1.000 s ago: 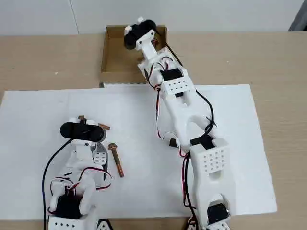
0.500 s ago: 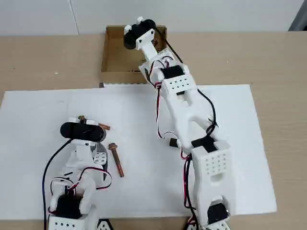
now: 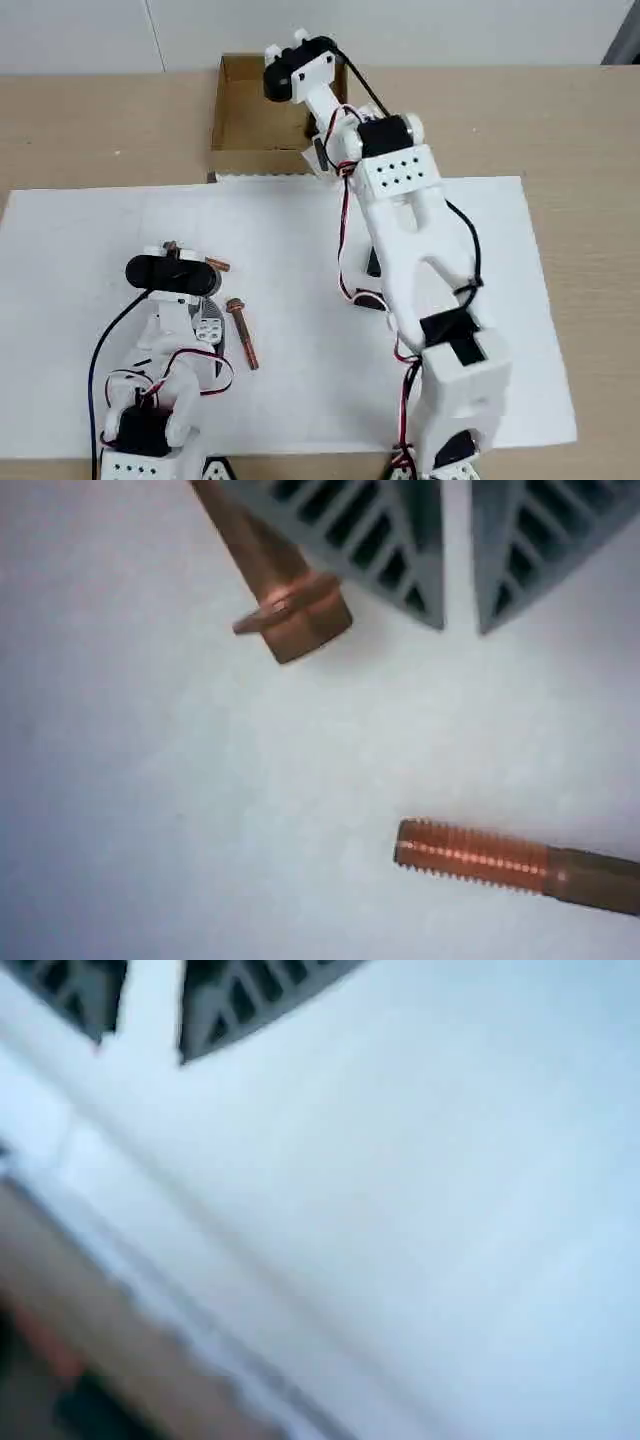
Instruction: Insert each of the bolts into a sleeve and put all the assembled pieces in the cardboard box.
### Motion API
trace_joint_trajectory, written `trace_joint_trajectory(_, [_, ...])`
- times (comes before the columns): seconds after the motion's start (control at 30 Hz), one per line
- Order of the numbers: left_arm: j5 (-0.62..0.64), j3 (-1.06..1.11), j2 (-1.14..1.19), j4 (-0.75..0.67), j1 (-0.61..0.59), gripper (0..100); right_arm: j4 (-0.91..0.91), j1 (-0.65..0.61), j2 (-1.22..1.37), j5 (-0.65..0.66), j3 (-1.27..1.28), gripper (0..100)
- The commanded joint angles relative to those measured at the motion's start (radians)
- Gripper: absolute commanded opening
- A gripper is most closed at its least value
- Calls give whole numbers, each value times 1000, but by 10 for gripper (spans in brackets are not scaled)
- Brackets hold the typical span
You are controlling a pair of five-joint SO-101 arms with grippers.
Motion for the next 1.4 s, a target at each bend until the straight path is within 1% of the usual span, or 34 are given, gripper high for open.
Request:
trace_joint_trajectory(0.0, [6, -2, -8, -9, -2, 6, 159, -2, -87, 12, -52, 43])
trace_joint_trajectory(0.2, [6, -2, -8, -9, -2, 6, 397, -31, -96, 14, -51, 39])
trace_joint_trajectory(0.4, [6, -2, -8, -9, -2, 6, 412, -33, -97, 14, -25, 38])
trace_joint_trajectory(0.5, [6, -2, -8, -9, -2, 6, 412, -41, -131, 14, 77, 38])
trace_joint_trajectory(0.57, [6, -2, -8, -9, -3, 6, 412, -42, -208, 25, 163, 38])
trace_joint_trajectory(0.7, [6, -2, -8, -8, -3, 6, 400, -67, -375, 95, 356, 41])
trace_joint_trajectory(0.87, [6, -2, -8, -8, -2, 6, 389, -88, -545, 109, 552, 42])
trace_joint_trajectory(0.97, [6, -1, -8, -6, -2, 6, 349, -88, -624, 176, 671, 43])
trace_joint_trajectory(1.1, [6, -1, -8, -5, -2, 6, 263, -87, -682, 288, 833, 46])
trace_joint_trajectory(1.27, [6, -1, -8, -5, -2, 6, 202, -88, -687, 384, 945, 123])
trace_joint_trajectory(1.37, [6, -1, -8, -3, -2, 6, 130, -85, -687, 420, 1000, 146])
